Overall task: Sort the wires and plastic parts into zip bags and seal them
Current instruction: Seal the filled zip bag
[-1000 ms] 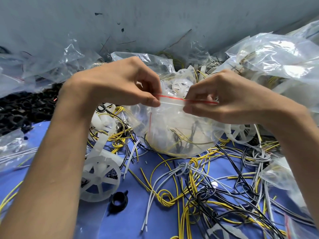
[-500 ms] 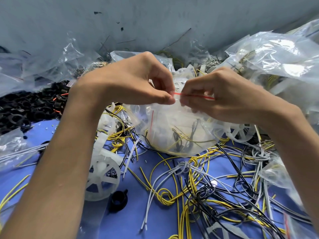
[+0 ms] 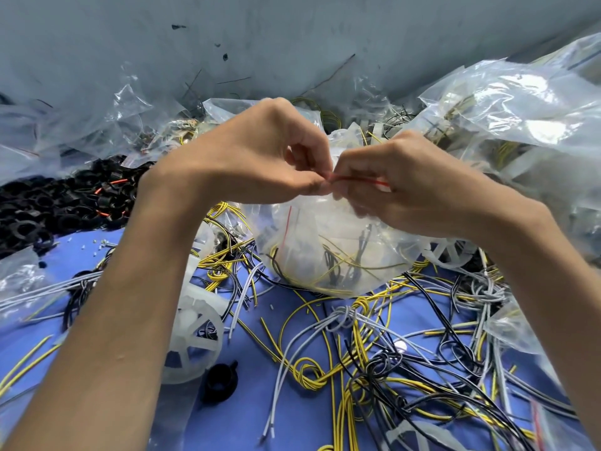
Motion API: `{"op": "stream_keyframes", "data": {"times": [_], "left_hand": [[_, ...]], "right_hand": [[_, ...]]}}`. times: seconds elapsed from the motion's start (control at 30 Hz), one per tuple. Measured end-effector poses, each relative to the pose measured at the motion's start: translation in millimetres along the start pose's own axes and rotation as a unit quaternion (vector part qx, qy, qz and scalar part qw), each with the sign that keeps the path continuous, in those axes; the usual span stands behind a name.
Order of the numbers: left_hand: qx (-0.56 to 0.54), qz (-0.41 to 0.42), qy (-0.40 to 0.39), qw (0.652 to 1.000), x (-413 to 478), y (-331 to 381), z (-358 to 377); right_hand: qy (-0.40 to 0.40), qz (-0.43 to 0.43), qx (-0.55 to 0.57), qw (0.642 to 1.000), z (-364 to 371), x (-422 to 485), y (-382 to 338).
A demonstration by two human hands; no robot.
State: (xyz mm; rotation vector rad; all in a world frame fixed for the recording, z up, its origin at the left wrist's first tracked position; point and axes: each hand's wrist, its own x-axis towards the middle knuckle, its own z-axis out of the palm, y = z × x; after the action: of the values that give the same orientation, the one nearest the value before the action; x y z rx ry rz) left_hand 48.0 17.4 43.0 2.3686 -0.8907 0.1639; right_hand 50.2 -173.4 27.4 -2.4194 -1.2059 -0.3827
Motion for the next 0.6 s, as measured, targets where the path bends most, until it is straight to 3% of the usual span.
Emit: {"op": "stream_keyframes", "data": {"times": [0.23, 0.6], "left_hand": [[0.009, 0.02, -0.005, 1.0, 0.4, 4.1, -0.7], [0.007, -0.022, -0.029, 0.999, -0.6, -0.6, -4.7]], "right_hand": [[0.009, -0.006, -0.036, 0.999, -3.7, -1.6, -1.9], [0.006, 0.001, -0.036, 0.999, 0.9, 0.3, -6.0]]}}
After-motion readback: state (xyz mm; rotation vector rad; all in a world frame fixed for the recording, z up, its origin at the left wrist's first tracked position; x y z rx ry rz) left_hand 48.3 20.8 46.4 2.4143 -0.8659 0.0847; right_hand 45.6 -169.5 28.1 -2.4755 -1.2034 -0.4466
